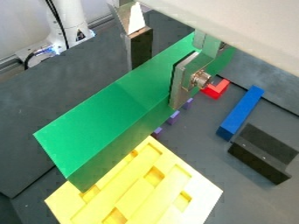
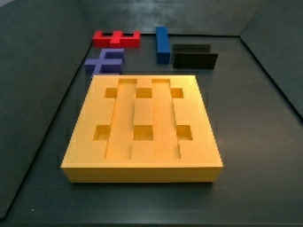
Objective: Pick up the green object. Move up. Move to above the board. Insert the green object.
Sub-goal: Insert the green object.
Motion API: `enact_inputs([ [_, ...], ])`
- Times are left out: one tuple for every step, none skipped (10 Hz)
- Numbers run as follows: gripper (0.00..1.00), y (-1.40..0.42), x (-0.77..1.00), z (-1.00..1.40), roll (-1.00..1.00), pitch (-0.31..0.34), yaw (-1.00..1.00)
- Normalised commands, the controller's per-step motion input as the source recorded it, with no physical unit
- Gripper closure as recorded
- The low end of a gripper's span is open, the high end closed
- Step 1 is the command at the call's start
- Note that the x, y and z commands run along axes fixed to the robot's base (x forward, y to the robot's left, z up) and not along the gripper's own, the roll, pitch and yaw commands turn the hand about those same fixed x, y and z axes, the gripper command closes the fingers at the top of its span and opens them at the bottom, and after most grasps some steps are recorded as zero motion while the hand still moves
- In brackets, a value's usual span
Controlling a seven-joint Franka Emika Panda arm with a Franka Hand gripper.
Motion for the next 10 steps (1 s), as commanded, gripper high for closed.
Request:
enact_inputs([
  [1.00, 0.00, 0.00, 0.00, 0.00, -0.001, 0.00],
  [1.00, 0.00, 0.00, -0.19, -0.05, -0.020, 0.00],
  [1.00, 0.00, -0.17, -0.63, -0.09, -0.107, 0.00],
  [1.00, 0.00, -0.27, -0.88, -0.10, -0.100, 0.00],
  [1.00, 0.00, -0.29, -0.92, -0.09, -0.077, 0.00],
  [1.00, -0.06, -0.35, -1.00, -0.03, -0.047, 0.00],
  [1.00, -0.15, -0.24, -0.94, -0.03, -0.034, 0.18],
  [1.00, -0.24, -0.08, -0.83, -0.04, -0.053, 0.19],
  [1.00, -0.34, 0.00, -0.79, -0.04, -0.060, 0.12],
  [1.00, -0.27, 0.00, -0.87, -0.04, -0.086, 0.14],
])
